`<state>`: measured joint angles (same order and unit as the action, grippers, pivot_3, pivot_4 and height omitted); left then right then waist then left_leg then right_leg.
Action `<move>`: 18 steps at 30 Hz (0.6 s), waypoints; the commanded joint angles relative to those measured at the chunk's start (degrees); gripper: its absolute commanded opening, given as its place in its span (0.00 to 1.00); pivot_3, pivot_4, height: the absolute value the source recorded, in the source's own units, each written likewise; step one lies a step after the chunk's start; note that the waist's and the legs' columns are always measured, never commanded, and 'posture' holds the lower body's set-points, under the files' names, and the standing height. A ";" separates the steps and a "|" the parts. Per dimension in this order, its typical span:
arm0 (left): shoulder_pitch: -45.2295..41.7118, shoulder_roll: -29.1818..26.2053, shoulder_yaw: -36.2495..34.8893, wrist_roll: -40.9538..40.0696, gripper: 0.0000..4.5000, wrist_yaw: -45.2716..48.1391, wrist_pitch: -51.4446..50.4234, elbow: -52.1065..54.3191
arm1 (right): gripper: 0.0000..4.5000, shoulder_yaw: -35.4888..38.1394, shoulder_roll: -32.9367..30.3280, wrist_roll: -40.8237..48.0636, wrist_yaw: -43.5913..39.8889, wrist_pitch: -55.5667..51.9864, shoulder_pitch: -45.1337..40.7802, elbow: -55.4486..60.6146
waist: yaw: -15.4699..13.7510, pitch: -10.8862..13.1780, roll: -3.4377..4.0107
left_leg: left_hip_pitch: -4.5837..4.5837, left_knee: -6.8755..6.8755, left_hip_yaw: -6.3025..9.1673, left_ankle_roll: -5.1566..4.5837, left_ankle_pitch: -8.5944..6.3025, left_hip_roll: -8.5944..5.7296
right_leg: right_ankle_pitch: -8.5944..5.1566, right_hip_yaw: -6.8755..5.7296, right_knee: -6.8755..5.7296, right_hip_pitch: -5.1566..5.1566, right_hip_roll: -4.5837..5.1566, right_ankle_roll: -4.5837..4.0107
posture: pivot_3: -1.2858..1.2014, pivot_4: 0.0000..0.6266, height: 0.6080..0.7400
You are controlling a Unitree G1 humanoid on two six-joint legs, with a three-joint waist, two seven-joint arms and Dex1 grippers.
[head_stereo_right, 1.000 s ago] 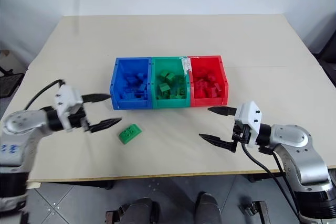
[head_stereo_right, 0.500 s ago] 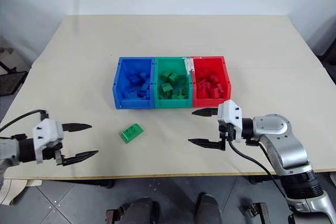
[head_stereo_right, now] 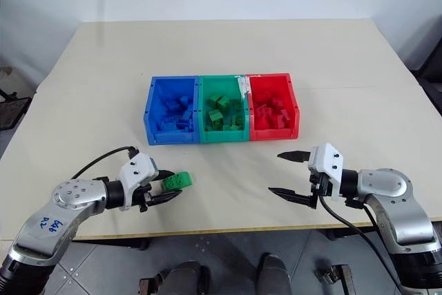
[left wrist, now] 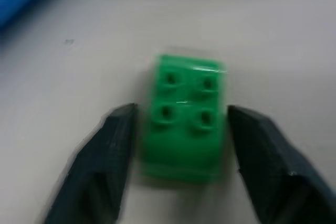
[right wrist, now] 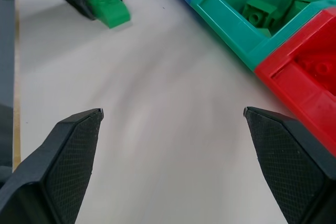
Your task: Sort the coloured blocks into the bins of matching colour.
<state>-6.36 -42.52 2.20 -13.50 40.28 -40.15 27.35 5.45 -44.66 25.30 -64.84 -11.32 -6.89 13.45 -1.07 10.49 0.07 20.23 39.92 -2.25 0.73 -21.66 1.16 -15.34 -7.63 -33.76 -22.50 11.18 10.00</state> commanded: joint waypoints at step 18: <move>-31.14 20.68 8.46 6.55 0.33 -9.80 15.15 -21.43 | 1.00 15.58 8.94 4.29 22.00 -3.58 11.42 13.00 | -1.39 -0.02 -0.04 | 0.06 0.12 -0.04 0.00 0.00 -0.08 | 0.01 0.04 0.09 0.04 0.01 0.00 | 0.52 0.24 1.00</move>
<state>-35.45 -23.10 9.99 -10.55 33.81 -28.96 10.05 19.09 -35.96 28.73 -44.38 -14.86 3.84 23.45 -2.46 10.46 0.03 20.30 40.04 -2.30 0.72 -21.66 1.08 -15.33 -7.59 -33.67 -22.46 11.19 10.01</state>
